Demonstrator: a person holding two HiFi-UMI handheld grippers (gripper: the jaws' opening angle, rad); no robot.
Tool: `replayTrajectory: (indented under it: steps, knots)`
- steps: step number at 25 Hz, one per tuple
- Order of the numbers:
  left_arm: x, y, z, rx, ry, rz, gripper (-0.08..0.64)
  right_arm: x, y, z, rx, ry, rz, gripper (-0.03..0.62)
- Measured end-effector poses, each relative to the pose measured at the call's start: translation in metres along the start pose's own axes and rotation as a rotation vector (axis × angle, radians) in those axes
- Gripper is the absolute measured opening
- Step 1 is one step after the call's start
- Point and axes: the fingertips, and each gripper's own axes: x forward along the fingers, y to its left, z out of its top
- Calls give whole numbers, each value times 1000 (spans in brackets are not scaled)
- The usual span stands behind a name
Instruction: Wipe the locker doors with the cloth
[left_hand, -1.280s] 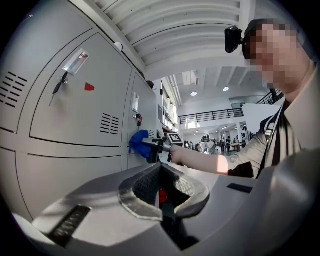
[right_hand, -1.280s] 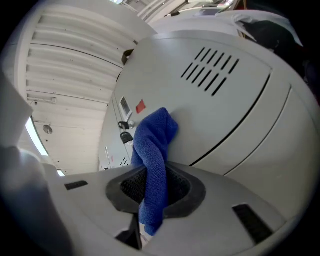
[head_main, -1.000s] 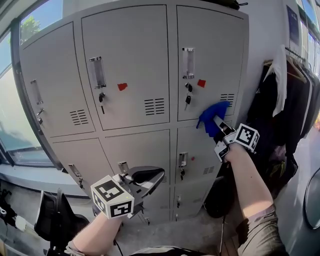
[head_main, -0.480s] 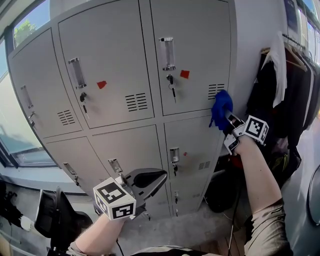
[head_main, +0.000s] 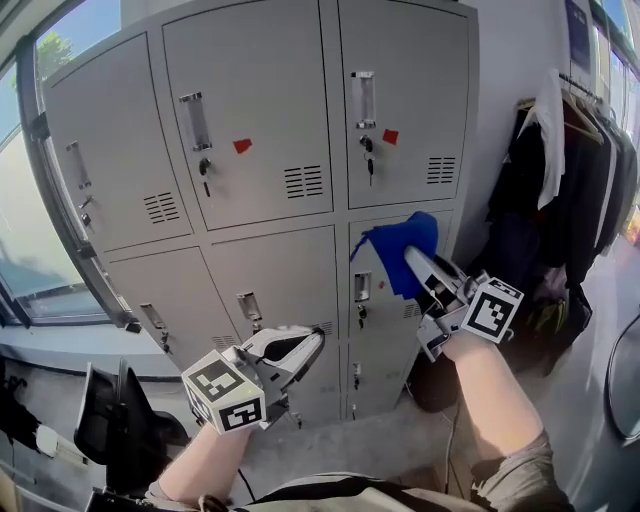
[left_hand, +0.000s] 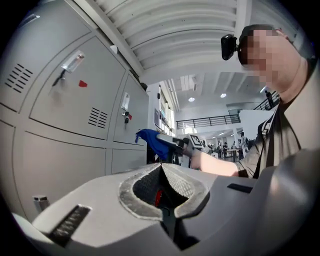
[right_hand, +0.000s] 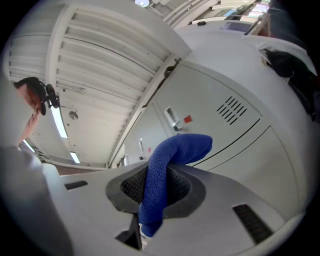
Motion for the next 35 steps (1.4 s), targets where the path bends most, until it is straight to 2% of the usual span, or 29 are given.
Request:
replayTrajectory:
  steps: [5, 9, 11, 13, 17, 22, 30, 35]
  knots:
    - [-93, -5, -9, -45, -32, 32, 8, 11, 108, -86, -87, 47, 16, 57]
    - [-162, -6, -24, -45, -42, 67, 8, 21, 177, -155, -264, 128, -9, 57]
    - [-186, -9, -37, -53, -38, 80, 8, 24, 204, -193, -319, 180, -4, 57]
    - [-203, -15, -53, -77, -26, 87, 8, 21, 223, -228, -318, 226, -3, 57]
    - [-219, -37, -79, -115, 6, 104, 8, 7, 243, -273, -347, 311, -24, 57]
    - [-221, -61, -91, -123, 21, 167, 8, -15, 248, -294, -314, 387, 0, 57]
    - [-187, -88, -59, -36, -1, 230, 8, -30, 241, -261, -358, 404, 58, 57]
    - [-177, -99, -66, -48, 12, 242, 8, -36, 236, -257, -347, 411, 82, 57]
